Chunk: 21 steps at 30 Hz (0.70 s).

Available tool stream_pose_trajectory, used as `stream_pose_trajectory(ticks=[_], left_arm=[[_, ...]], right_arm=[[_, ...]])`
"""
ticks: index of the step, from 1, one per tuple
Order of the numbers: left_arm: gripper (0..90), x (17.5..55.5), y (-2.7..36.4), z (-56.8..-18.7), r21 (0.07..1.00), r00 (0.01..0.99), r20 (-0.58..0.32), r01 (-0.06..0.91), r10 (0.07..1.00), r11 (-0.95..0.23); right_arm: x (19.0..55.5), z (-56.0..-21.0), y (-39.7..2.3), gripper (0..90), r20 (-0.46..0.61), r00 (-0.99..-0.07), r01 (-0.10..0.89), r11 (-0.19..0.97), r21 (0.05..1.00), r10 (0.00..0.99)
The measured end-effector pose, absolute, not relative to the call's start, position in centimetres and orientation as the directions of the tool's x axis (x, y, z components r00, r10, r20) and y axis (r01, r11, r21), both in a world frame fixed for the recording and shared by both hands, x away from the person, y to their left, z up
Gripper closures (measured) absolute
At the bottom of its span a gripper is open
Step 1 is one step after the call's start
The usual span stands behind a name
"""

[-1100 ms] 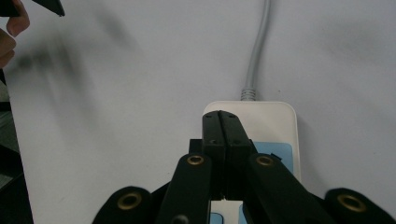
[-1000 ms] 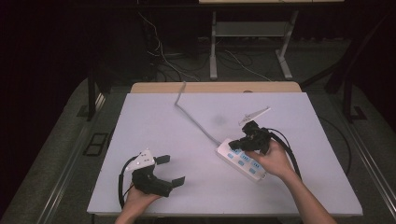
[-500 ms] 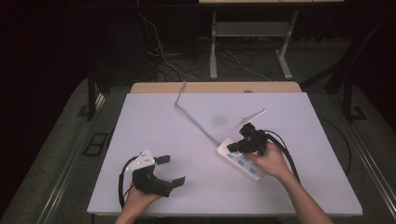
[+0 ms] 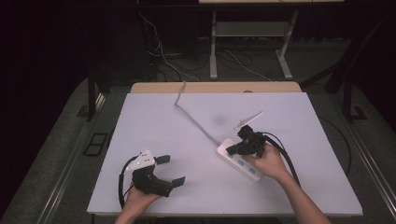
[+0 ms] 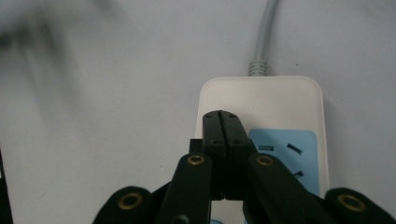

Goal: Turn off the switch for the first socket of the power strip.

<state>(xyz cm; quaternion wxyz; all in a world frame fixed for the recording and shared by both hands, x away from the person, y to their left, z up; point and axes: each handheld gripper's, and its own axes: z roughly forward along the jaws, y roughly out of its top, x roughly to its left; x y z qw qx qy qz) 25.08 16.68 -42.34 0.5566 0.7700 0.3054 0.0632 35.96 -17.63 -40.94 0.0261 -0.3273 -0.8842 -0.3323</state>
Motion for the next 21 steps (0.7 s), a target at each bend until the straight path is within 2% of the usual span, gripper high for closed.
stream_pose_trajectory(ticks=[21], left_arm=[[0.0,25.07,16.57,-42.34,0.895,0.806,-0.238,0.399,0.541,-0.200]], right_arm=[[35.80,-41.46,-17.73,90.0,0.231,-0.821,0.545,0.598,0.588,0.522]])
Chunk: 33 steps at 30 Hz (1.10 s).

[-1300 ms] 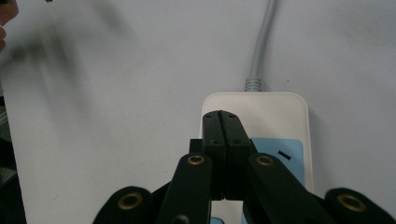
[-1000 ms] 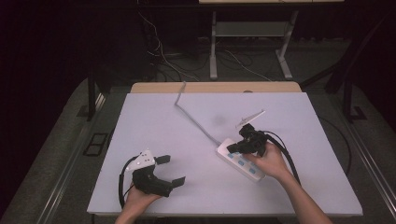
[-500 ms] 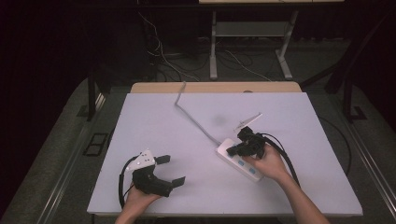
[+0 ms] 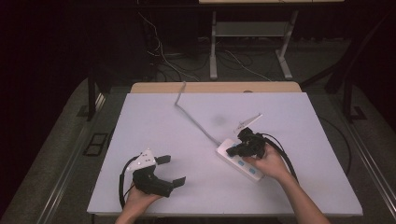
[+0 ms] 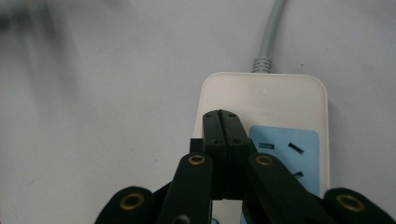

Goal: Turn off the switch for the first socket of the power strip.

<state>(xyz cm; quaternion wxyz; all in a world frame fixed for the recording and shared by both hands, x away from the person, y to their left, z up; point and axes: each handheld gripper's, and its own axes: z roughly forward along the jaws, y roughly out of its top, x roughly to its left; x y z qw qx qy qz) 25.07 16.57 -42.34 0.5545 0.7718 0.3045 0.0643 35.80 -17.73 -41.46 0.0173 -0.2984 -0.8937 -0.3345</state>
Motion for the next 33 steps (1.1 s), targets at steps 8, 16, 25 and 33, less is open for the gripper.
stream_pose_trajectory(ticks=[8,16,25,33], left_arm=[[0.0,25.1,16.6,-42.3,0.895,0.806,-0.239,0.399,0.542,-0.199],[0.0,25.1,16.5,-42.4,0.892,0.807,-0.238,0.401,0.540,-0.207],[0.0,25.2,16.6,-42.4,0.892,0.807,-0.239,0.403,0.540,-0.207],[0.0,25.3,16.5,-42.5,0.889,0.810,-0.239,0.405,0.536,-0.216]], right_arm=[[35.7,-41.5,-17.5,90.0,0.197,-0.836,0.520,0.622,0.586,0.513],[35.8,-41.5,-17.6,90.0,0.216,-0.832,0.530,0.616,0.583,0.511],[36.3,-41.6,-18.1,90.0,0.272,-0.822,0.554,0.592,0.586,0.500],[36.4,-41.1,-18.7,90.0,0.254,-0.824,0.551,0.609,0.571,0.507]])
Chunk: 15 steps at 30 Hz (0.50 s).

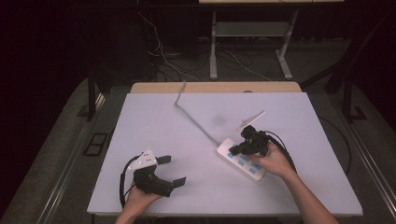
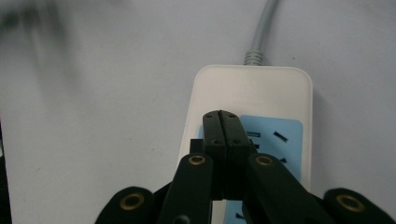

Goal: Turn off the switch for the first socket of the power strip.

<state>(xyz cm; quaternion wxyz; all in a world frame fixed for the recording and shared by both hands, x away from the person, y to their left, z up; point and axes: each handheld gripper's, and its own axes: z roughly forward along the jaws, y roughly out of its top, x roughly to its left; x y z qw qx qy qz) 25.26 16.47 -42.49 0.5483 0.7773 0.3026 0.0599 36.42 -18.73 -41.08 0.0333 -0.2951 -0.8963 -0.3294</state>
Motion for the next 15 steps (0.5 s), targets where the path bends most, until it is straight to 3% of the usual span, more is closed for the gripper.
stream_pose_trajectory(ticks=[15], left_arm=[[0.0,25.3,16.5,-42.5,0.889,0.808,-0.239,0.405,0.538,-0.214]], right_arm=[[36.4,-39.4,-21.3,90.0,0.265,-0.808,0.560,0.545,0.624,0.527]])
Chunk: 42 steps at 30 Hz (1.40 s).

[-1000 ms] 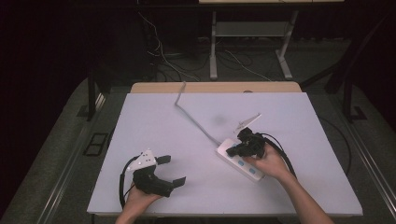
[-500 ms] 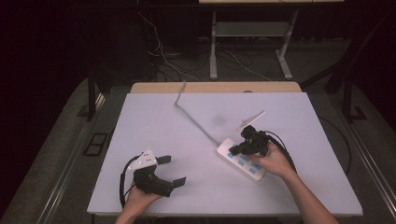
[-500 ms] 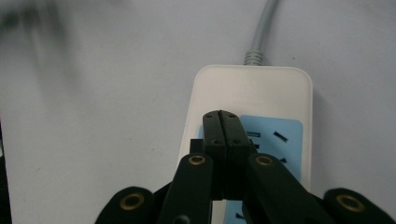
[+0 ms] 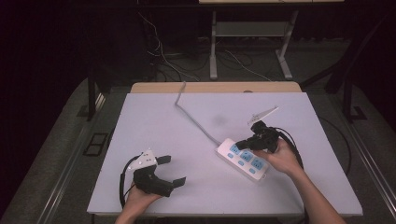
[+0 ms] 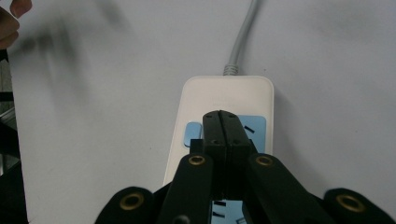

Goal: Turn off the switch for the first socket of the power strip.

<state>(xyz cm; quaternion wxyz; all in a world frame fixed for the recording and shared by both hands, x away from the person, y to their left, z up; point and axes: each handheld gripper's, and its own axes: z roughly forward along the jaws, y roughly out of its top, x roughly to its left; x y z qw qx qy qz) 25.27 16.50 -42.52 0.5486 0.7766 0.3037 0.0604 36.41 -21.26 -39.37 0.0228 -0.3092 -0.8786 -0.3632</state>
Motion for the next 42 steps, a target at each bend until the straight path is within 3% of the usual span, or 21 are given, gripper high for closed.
stream_pose_trajectory(ticks=[16,19,25,34,37,38,42], left_arm=[[0.0,25.2,16.6,-42.5,0.890,0.806,-0.240,0.406,0.541,-0.210],[0.0,25.2,16.6,-42.5,0.890,0.806,-0.239,0.405,0.541,-0.210],[0.0,25.2,16.5,-42.5,0.890,0.805,-0.241,0.406,0.542,-0.208],[0.0,25.2,16.5,-42.5,0.890,0.805,-0.240,0.406,0.542,-0.209],[0.0,25.2,16.5,-42.5,0.890,0.805,-0.239,0.405,0.543,-0.208],[0.0,25.2,16.5,-42.5,0.890,0.805,-0.239,0.405,0.543,-0.208],[0.0,25.2,16.6,-42.5,0.890,0.804,-0.240,0.406,0.544,-0.208]], right_arm=[[35.8,-37.3,-23.4,89.7,0.257,-0.790,0.565,0.500,0.656,0.556],[35.6,-37.0,-23.9,84.9,0.259,-0.782,0.572,0.488,0.659,0.567],[35.2,-36.3,-25.2,64.8,0.267,-0.749,0.595,0.438,0.673,0.606],[34.2,-35.8,-27.1,18.1,0.277,-0.705,0.614,0.365,0.700,0.653],[33.9,-35.9,-27.6,8.8,0.289,-0.686,0.627,0.341,0.701,0.668],[33.8,-35.9,-27.8,1.7,0.293,-0.685,0.629,0.337,0.701,0.667],[33.2,-36.1,-28.7,0.3,0.307,-0.668,0.637,0.307,0.708,0.678]])
